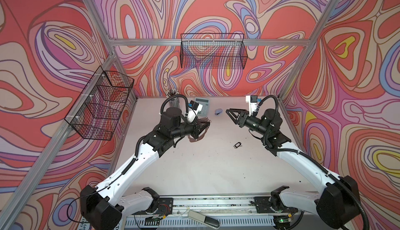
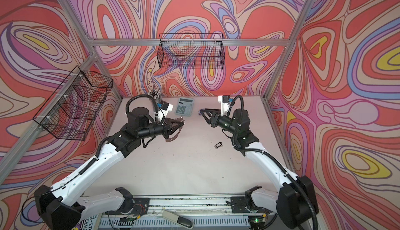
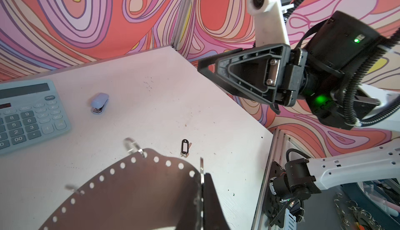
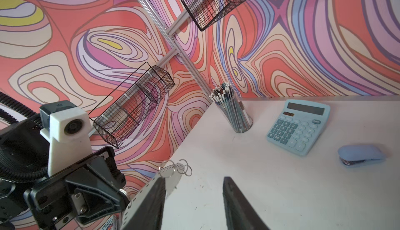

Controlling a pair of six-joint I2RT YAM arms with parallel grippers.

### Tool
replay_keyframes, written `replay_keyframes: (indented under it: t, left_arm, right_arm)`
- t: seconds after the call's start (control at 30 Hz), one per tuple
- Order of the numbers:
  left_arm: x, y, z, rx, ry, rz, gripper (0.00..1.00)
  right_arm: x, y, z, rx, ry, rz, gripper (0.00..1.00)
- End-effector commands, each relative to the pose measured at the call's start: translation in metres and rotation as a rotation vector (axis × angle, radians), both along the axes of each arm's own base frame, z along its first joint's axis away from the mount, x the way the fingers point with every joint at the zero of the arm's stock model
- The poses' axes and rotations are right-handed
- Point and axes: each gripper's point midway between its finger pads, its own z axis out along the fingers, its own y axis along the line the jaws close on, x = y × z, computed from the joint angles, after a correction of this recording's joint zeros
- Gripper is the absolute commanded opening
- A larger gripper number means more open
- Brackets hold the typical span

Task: Attach keys to a key ring
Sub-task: Pick up the keyring from the center of the table, then pass the keyring.

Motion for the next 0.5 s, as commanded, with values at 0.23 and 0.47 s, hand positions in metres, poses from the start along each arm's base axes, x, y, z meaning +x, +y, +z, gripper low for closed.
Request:
replay_keyframes:
  t: [0.23,0.47]
  left_arm:
    - [0.023,0.000,0.057,-0.211,-0.024,-0.229,0.00]
    - [0.022,0.002,0.072,-0.269,-0.029,-0.304,0.00]
  right_arm:
    - [-0.002,0.025,0.033,0.052,-0.134,0.142,0.40]
    - [-0.011,0.029,0.045,0.055,-0.182,0.200,0.35]
